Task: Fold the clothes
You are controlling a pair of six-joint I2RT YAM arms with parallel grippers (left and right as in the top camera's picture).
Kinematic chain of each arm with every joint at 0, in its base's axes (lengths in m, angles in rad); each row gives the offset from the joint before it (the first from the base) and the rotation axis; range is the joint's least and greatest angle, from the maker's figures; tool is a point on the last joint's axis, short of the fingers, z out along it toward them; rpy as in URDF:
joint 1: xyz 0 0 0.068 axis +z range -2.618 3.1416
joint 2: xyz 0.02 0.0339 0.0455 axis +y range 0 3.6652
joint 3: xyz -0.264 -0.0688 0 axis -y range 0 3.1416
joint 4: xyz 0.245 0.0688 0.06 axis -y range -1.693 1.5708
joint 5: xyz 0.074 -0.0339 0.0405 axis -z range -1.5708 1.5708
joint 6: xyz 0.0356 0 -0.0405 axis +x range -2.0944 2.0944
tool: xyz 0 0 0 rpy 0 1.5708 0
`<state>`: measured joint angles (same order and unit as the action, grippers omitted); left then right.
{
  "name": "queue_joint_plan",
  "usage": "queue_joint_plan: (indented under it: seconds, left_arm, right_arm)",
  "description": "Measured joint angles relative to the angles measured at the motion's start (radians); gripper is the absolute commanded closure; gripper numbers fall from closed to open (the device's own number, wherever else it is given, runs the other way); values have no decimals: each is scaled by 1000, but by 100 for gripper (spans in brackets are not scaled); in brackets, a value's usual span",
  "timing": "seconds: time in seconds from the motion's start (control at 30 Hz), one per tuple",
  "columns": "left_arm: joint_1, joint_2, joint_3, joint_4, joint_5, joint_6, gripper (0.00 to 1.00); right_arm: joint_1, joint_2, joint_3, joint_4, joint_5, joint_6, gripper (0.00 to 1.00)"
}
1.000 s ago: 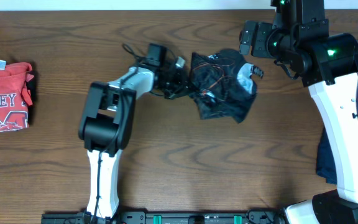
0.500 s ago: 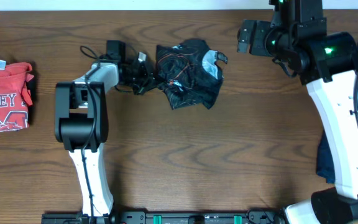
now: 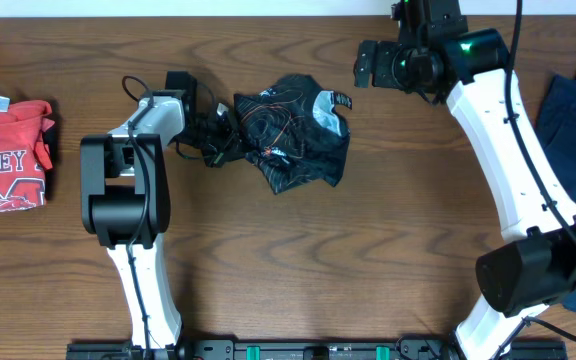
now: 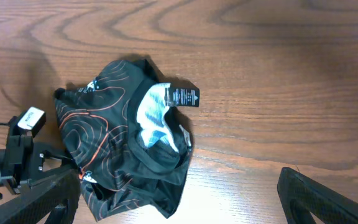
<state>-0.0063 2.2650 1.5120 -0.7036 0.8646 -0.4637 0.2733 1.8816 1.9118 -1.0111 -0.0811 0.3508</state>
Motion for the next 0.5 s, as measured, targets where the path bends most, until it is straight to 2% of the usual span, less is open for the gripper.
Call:
queue_joint_plan:
  seconds: [0.3,0.5]
  left_arm:
    - [50,-12,0,-24,-32,23,94]
    - [29,-20,0,-48,-58,28,94]
  right_arm:
    - [0,2,0,33,-16,-2,1]
    - [0,2,0,73,-22,-3,1]
